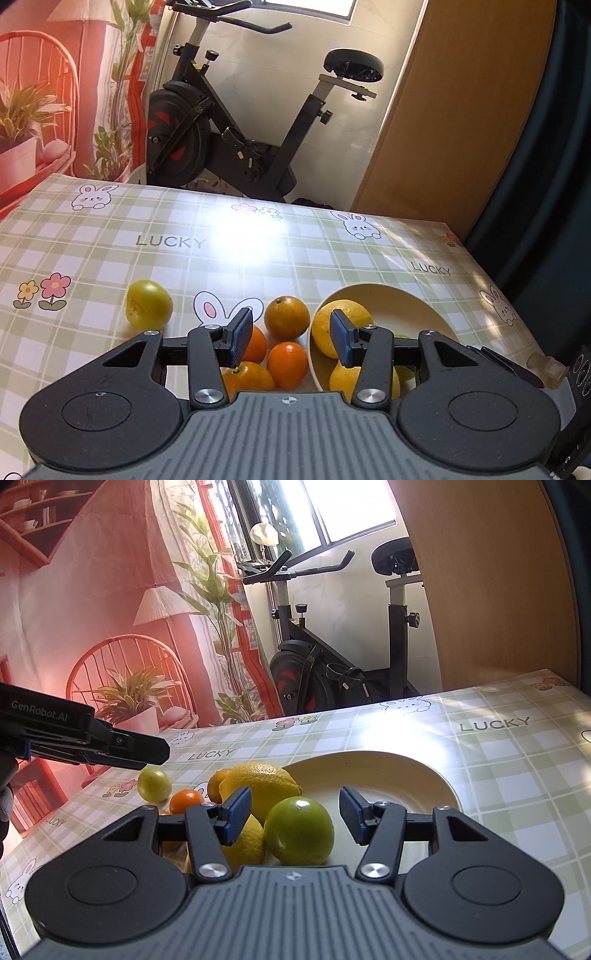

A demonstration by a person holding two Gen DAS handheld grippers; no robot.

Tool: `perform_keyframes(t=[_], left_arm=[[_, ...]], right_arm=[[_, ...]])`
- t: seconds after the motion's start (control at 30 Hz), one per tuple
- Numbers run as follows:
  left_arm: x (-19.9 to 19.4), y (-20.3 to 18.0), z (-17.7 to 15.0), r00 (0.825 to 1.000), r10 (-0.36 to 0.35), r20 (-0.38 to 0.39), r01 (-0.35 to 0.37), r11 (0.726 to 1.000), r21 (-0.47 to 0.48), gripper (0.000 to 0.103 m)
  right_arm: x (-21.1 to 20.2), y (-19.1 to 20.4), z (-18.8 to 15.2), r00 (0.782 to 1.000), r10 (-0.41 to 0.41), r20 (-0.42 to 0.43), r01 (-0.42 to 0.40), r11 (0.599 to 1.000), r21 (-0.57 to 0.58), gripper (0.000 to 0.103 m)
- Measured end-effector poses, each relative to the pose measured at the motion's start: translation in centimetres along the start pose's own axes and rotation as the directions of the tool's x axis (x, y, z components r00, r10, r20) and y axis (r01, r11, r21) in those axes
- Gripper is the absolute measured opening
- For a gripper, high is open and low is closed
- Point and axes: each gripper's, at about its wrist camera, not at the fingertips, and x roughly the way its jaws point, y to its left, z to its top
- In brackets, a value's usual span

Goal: Organize fruits
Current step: 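Withdraw both tools from the plate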

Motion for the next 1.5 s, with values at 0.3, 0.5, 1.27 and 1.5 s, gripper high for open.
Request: perform_keyframes(t=[0.3,0.5,1.27,1.5], left_arm=[[-2.2,3.7,1.2,0.997,0.060,0.047,-0.058,0.998,-0.040,0.048],[-3.5,5.8,1.6,0.995,0.070,0.069,-0.066,0.996,-0.066,0.048],[-1.5,8.3,-1.7,0.999,-0.051,-0.001,0.051,0.994,-0.097,0.049],[-0.9,7.9,-2.2,0.996,-0.083,-0.027,0.080,0.992,-0.101,0.049]], right_arm=[[-0.3,0.1,-0.1,1.000,-0.006,0.008,0.006,1.000,-0.001,0.056],[-0.4,0.3,0.1,0.999,-0.032,-0.012,0.033,0.999,0.009,0.056],[4.1,12.2,-0.5,0.977,0.143,-0.158,-0.176,0.960,-0.218,0.053],[6.4,13.7,-1.9,0.973,0.104,-0.205,-0.156,0.955,-0.253,0.052]])
